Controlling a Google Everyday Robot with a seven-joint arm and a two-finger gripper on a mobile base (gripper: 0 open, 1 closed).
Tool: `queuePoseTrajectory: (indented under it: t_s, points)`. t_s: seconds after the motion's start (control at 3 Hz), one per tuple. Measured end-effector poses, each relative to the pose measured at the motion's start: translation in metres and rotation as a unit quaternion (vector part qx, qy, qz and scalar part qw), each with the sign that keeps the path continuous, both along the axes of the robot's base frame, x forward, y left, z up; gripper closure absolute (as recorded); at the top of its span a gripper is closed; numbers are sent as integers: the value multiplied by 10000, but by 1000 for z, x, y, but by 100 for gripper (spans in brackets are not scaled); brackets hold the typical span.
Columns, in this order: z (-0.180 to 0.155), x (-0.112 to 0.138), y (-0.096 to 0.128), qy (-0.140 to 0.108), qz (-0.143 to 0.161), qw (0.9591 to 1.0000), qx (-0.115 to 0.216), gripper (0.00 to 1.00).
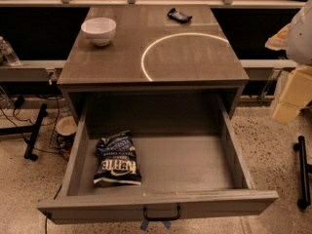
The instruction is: Pick blue chip bag from top drawer and place on counter
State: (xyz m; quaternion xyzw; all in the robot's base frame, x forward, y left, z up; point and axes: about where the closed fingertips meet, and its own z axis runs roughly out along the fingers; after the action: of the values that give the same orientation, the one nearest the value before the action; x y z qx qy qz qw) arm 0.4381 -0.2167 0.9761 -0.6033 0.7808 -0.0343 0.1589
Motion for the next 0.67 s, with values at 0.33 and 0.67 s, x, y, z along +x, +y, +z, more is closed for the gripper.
queuePoseTrajectory:
  t_s: [0.33, 0.67]
  points:
    - [-3, 5, 5, -16, 101, 9999, 37, 0]
    - [-40, 34, 40, 63, 827, 9962, 274, 0]
